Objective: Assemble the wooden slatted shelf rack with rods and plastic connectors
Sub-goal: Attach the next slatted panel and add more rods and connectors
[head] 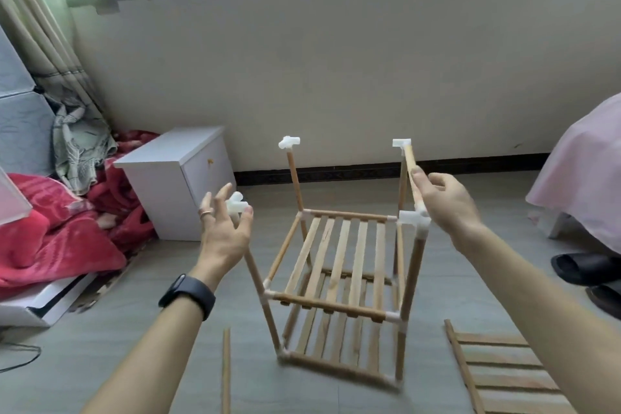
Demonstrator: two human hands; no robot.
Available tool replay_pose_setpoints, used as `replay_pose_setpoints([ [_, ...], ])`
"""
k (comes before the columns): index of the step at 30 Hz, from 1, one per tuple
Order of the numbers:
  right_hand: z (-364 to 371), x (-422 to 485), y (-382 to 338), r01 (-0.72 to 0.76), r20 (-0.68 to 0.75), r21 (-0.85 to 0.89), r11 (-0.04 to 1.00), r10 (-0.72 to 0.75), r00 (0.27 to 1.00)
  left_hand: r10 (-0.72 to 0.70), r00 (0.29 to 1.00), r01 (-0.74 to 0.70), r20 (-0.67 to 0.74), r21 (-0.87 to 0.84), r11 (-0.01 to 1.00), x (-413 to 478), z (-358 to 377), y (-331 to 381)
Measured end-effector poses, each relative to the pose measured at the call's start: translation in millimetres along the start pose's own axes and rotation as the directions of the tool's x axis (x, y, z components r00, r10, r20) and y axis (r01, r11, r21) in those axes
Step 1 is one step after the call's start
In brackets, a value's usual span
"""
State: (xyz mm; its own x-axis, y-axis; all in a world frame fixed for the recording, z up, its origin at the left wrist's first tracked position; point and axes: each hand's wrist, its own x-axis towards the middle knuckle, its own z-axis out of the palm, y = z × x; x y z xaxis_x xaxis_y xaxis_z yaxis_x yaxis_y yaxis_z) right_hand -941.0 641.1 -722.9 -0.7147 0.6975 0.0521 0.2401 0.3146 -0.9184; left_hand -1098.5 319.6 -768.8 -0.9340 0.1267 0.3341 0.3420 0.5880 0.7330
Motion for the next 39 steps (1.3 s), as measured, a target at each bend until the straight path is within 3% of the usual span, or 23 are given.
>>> replay_pose_setpoints([
  [3,22,-37,31,0.196,-0.143,0.043,0.98,-0.188,0.972,0.016,0.999,-0.011,0.047,-0.091,0.996,-4,7,-7],
  [7,53,-55,67,0.487,-0.188,-0.094,0.868,-0.496,0.848,0.041,0.998,-0.045,-0.043,-0.104,0.994,-20,6,-16],
  [10,52,-25,76,0.568,-0.22,-0.193,0.8,-0.599,0.77,0.092,0.994,-0.097,-0.059,-0.086,0.992,-31,0,-20],
  [13,43,18,79,0.438,-0.218,-0.25,0.864,-0.491,0.844,0.186,0.982,-0.187,-0.016,-0.101,0.977,-49,4,-8],
  [16,33,50,72,0.253,-0.11,-0.233,0.939,-0.284,0.953,0.283,0.957,-0.267,0.067,-0.182,0.946,-75,21,22],
  [19,33,52,63,0.174,-0.012,-0.215,0.961,-0.18,0.984,0.375,0.918,-0.325,0.129,-0.298,0.898,-95,42,55],
  [22,45,15,63,0.162,0.002,0.075,0.984,-0.163,0.987,0.389,0.908,-0.345,0.152,-0.255,0.903,-107,67,82],
  [24,53,-28,65,0.127,0.026,0.352,0.928,-0.145,0.989,0.411,0.886,-0.375,0.216,-0.187,0.908,-109,83,96],
  [27,62,-82,69,0.12,0.116,0.528,0.841,-0.212,0.97,0.437,0.827,-0.406,0.353,-0.163,0.899,-107,87,103],
  [29,68,-94,66,0.122,0.101,0.528,0.84,-0.204,0.974,0.481,0.83,-0.456,0.284,-0.153,0.877,-94,74,95],
  [31,73,-89,62,0.13,0.046,0.481,0.867,-0.173,0.984,0.489,0.871,-0.484,0.057,-0.08,0.872,-73,53,77],
  [33,71,-76,59,0.141,-0.022,0.437,0.888,-0.146,0.989,0.405,0.887,-0.405,-0.221,0.046,0.913,-52,33,55],
  [35,69,-60,62,0.12,-0.119,0.433,0.893,-0.076,0.99,0.263,0.885,-0.257,-0.385,0.066,0.964,-38,15,35],
  [37,63,-46,63,0.116,-0.208,0.429,0.896,-0.026,0.978,0.068,0.942,-0.1,-0.328,-0.081,0.992,-31,7,23],
  [39,59,-33,62,0.123,-0.25,0.455,0.882,-0.006,0.968,-0.096,0.981,0.042,-0.17,-0.298,0.954,-25,7,17],
])
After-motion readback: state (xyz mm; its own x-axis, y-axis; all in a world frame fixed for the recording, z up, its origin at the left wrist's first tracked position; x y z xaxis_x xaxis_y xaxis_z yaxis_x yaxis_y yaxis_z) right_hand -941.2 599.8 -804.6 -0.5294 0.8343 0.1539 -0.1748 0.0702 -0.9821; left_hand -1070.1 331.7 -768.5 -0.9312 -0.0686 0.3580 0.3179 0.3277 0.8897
